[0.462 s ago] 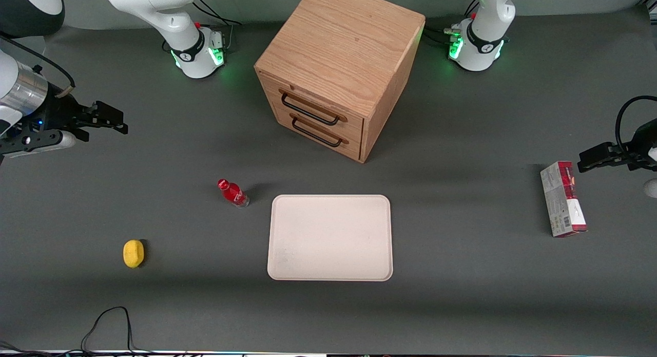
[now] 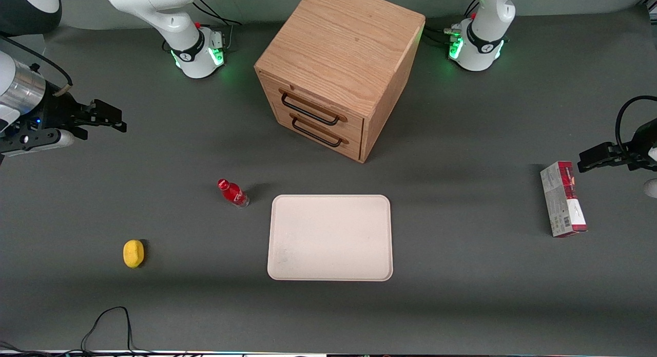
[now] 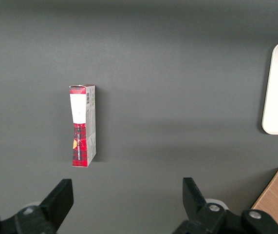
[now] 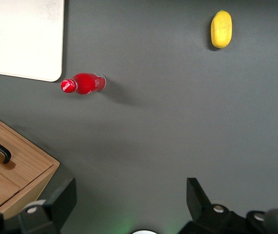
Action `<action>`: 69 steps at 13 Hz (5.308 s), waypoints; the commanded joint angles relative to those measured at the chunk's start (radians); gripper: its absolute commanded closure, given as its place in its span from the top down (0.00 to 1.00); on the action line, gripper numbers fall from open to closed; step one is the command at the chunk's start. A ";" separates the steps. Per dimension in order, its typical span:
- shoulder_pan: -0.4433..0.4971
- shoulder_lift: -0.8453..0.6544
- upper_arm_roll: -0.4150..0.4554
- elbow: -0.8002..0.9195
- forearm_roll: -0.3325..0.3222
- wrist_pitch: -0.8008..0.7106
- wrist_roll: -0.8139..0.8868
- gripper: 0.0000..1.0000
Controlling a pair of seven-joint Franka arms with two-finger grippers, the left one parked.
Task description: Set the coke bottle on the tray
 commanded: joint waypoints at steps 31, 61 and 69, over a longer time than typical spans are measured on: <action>0.273 0.208 0.024 -0.187 0.011 0.404 0.380 1.00; 0.281 0.293 -0.031 0.158 0.013 0.109 0.366 0.00; 0.203 0.395 -0.034 0.602 0.036 -0.301 0.346 0.00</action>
